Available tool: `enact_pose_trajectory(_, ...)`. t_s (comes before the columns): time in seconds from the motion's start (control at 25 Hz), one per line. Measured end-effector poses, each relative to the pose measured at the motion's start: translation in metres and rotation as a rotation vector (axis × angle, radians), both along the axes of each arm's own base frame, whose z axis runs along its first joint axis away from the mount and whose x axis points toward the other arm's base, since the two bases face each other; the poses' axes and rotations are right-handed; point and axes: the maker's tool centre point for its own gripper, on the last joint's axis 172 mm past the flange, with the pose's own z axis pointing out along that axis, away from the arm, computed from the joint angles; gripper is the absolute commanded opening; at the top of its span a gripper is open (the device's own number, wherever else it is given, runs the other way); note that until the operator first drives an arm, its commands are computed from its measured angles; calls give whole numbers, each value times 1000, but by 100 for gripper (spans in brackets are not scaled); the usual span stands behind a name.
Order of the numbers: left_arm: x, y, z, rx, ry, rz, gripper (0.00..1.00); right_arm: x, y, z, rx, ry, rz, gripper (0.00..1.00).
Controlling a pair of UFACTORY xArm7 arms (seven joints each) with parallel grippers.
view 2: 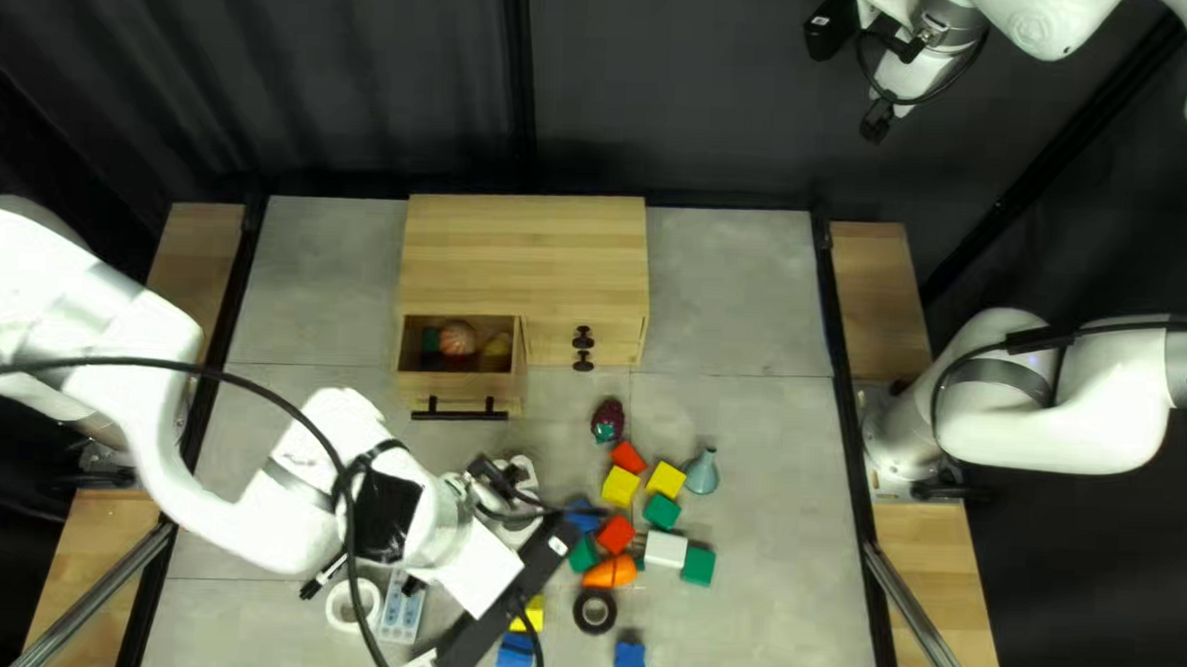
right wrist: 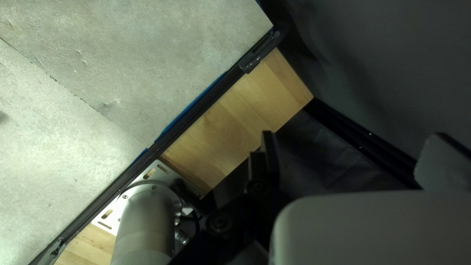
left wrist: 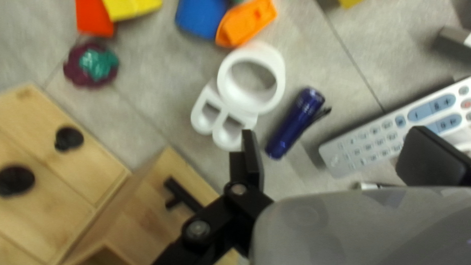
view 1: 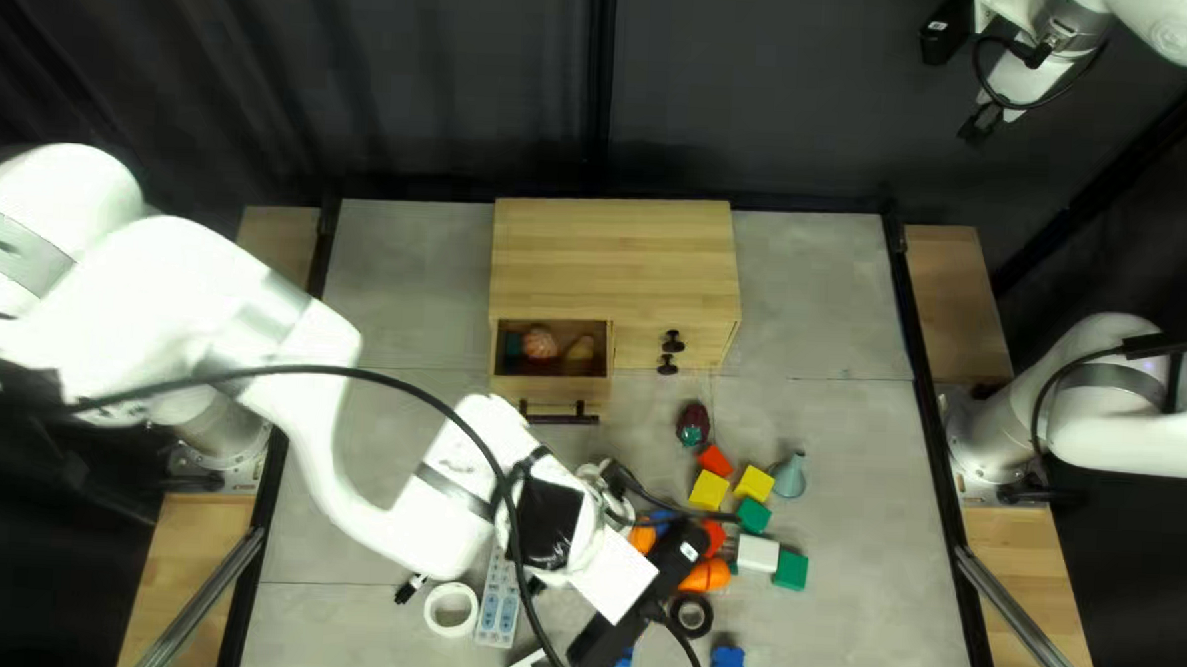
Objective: Open drawers and place objects into drawer and close
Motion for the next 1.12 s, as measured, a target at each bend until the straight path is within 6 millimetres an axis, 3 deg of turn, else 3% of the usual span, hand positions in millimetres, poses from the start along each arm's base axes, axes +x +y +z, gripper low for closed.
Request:
enact_pose_trajectory(0.52,55,3,-34,-74,-84,212,100,0,0,0,0,0,0,100)
enact_pose_trajectory(0.92,61,26,-54,-102,-175,344,96,0,0,0,0,0,0,100)
enact_pose_trajectory(1.12,67,24,-61,-120,-206,394,99,0,0,0,0,0,0,100)
